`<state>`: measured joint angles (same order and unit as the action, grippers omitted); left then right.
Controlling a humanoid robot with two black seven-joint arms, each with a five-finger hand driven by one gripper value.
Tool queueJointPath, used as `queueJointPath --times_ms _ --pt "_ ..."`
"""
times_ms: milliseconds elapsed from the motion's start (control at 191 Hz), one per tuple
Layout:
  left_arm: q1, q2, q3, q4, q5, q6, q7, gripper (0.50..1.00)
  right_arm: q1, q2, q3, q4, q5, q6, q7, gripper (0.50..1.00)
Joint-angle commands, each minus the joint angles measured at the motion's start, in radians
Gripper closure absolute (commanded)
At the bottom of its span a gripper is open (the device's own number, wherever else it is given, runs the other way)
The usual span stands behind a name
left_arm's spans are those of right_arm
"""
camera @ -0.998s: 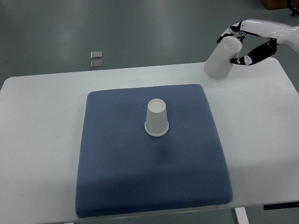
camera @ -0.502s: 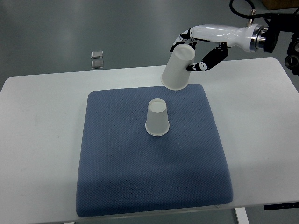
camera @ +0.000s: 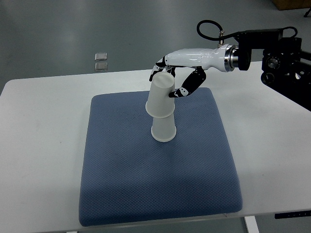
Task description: Stack paper cups
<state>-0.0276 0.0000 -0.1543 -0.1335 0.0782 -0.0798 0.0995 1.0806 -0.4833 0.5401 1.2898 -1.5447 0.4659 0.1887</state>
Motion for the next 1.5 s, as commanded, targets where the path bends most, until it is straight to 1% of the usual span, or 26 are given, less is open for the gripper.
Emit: queueJointPath --times_ms 0,382,622,664,721,779,821,847,936,941,946,951,977,993,1003,1030,1082,1265,1427,1495 --pt "0.000 0.000 -0.001 0.000 0.000 0.000 0.000 0.500 -0.001 0.000 -0.006 0.000 -0.008 -0.001 0.000 0.965" --pt "0.000 0.000 -0.001 0.000 0.000 0.000 0.000 0.500 0.001 0.000 -0.026 0.000 -0.043 0.000 0.002 0.963" --pt "0.000 0.000 -0.001 0.000 0.000 0.000 0.000 0.500 -0.007 0.000 -0.029 0.000 -0.046 -0.004 0.000 0.920" --pt "0.000 0.000 -0.001 0.000 0.000 0.000 0.000 0.500 -0.008 0.000 -0.031 0.000 -0.046 -0.007 0.000 0.901" --pt "0.000 0.000 -0.001 0.000 0.000 0.000 0.000 0.500 -0.008 0.000 -0.035 0.000 -0.046 -0.009 0.000 0.857" --pt "0.000 0.000 0.001 0.000 0.000 0.000 0.000 0.500 -0.008 0.000 -0.035 0.000 -0.048 -0.010 0.000 0.844" --pt "0.000 0.000 -0.001 0.000 0.000 0.000 0.000 0.500 -0.010 0.000 -0.035 0.000 -0.049 -0.010 0.000 0.810" --pt "0.000 0.000 -0.001 0.000 0.000 0.000 0.000 0.500 -0.010 0.000 -0.035 -0.001 -0.051 -0.010 0.000 0.779" --pt "0.000 0.000 -0.001 0.000 0.000 0.000 0.000 0.500 -0.011 0.000 -0.035 -0.001 -0.049 -0.010 0.000 0.730" --pt "0.000 0.000 -0.001 0.000 0.000 0.000 0.000 0.500 -0.013 0.000 -0.035 -0.001 -0.049 -0.010 0.000 0.718" --pt "0.000 0.000 -0.001 0.000 0.000 0.000 0.000 0.500 -0.013 0.000 -0.035 -0.001 -0.049 -0.010 0.000 0.718" --pt "0.000 0.000 -0.001 0.000 0.000 0.000 0.000 0.500 -0.013 0.000 -0.035 -0.001 -0.049 -0.010 0.000 0.705" --pt "0.000 0.000 -0.001 0.000 0.000 0.000 0.000 0.500 -0.013 0.000 -0.035 -0.001 -0.049 -0.010 0.000 0.683" --pt "0.000 0.000 0.001 0.000 0.000 0.000 0.000 0.500 -0.013 0.000 -0.035 -0.001 -0.049 -0.010 0.000 0.660" --pt "0.000 0.000 0.001 0.000 0.000 0.000 0.000 0.500 -0.013 0.000 -0.035 -0.001 -0.049 -0.010 0.000 0.660" --pt "0.000 0.000 -0.001 0.000 0.000 0.000 0.000 0.500 -0.013 0.000 -0.035 0.000 -0.049 -0.009 0.000 0.634" --pt "0.000 0.000 0.001 0.000 0.000 0.000 0.000 0.500 -0.013 0.000 -0.035 -0.001 -0.049 -0.009 0.000 0.609" --pt "0.000 0.000 -0.001 0.000 0.000 0.000 0.000 0.500 -0.016 -0.003 -0.035 -0.001 -0.048 -0.009 0.000 0.603" --pt "0.000 0.000 -0.001 0.000 0.000 0.000 0.000 0.500 -0.027 -0.032 -0.025 -0.012 -0.043 -0.013 0.000 0.603" --pt "0.000 0.000 0.001 0.000 0.000 0.000 0.000 0.500 -0.041 -0.055 -0.014 -0.035 -0.034 -0.039 0.000 0.603"
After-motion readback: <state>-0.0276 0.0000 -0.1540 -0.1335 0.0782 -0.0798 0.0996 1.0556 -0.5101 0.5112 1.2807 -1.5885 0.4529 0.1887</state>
